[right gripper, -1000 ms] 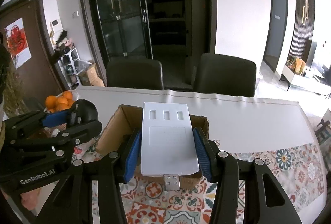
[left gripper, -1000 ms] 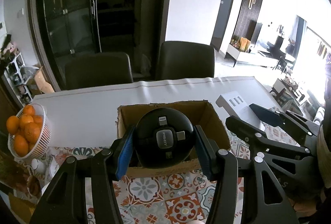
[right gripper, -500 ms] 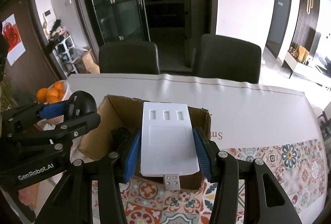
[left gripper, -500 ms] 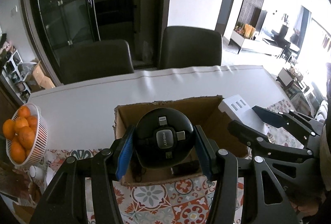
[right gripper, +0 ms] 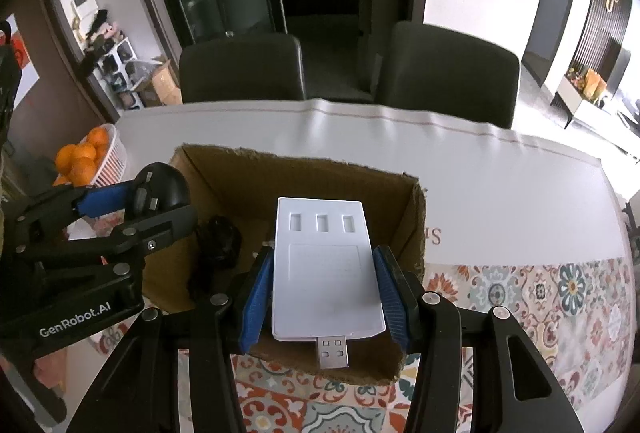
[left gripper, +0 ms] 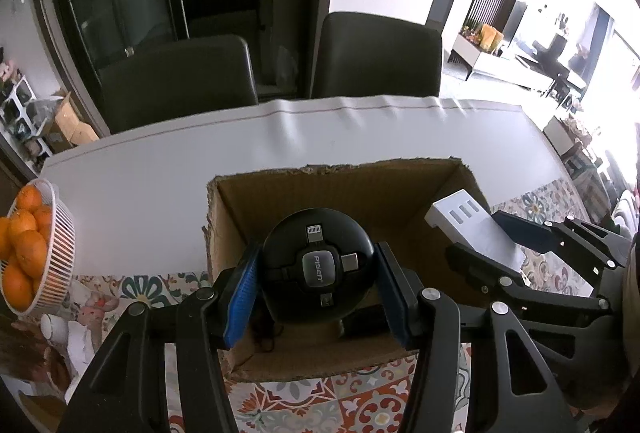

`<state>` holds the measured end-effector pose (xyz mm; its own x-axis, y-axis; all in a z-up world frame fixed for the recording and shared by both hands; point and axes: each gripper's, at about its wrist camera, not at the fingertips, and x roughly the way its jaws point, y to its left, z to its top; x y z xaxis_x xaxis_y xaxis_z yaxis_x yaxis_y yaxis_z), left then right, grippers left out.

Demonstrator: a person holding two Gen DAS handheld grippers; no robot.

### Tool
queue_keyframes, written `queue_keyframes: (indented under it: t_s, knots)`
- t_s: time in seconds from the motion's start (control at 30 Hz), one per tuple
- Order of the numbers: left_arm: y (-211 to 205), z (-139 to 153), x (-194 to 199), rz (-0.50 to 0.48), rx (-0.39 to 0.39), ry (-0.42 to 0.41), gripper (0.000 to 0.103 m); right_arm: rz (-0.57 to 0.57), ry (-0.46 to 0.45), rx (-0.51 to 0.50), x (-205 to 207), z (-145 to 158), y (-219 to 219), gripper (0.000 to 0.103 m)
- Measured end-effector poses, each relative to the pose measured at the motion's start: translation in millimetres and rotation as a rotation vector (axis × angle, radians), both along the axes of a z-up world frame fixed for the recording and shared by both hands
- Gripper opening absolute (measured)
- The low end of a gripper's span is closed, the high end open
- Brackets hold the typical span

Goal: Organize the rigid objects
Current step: 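Open both tools inside the box to release hub and puck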

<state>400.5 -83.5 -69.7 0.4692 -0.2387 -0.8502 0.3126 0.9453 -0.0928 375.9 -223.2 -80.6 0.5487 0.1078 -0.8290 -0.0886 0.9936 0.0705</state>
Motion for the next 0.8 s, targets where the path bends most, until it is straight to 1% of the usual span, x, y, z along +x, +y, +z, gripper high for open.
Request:
queue_keyframes:
  t_s: [0.17,0.23,0.3,0.47,0.57,0.63,0.8]
  knots:
    - [-0.5,-7.9,2.8,0.002,-0.001,0.024,0.055,0.000,0.025,0.005,4.0,-9.1,-0.1,0.051]
    - [0.0,-7.0,3.0,0.003,-0.006,0.021,0.058,-0.002,0.028,0.007,4.3,-11.2,-0.6,0.051]
    - [0.1,-5.2,2.3,0.005,0.006,0.011,0.061,-0.009,0.034,0.011,4.9,-12.6,-1.7,0.055]
    - [0.6,0.8,-7.6,0.016,0.049,-0.031,0.067,-0.041,0.044,0.013,-0.2,-13.9,-6.5,0.056]
    - [3.7,6.3,-18.3,0.039,0.077,-0.071,0.072,-0.065,0.020,0.007,-9.7,-10.4,-8.3,0.056]
    - [5.8,10.8,-26.3,0.052,0.091,-0.097,0.073,-0.082,-0.006,0.006,-18.1,-5.9,-9.0,0.056]
    - [12.9,23.6,-47.2,0.070,0.085,-0.143,0.075,-0.115,-0.069,-0.017,-37.1,10.3,-9.8,0.056]
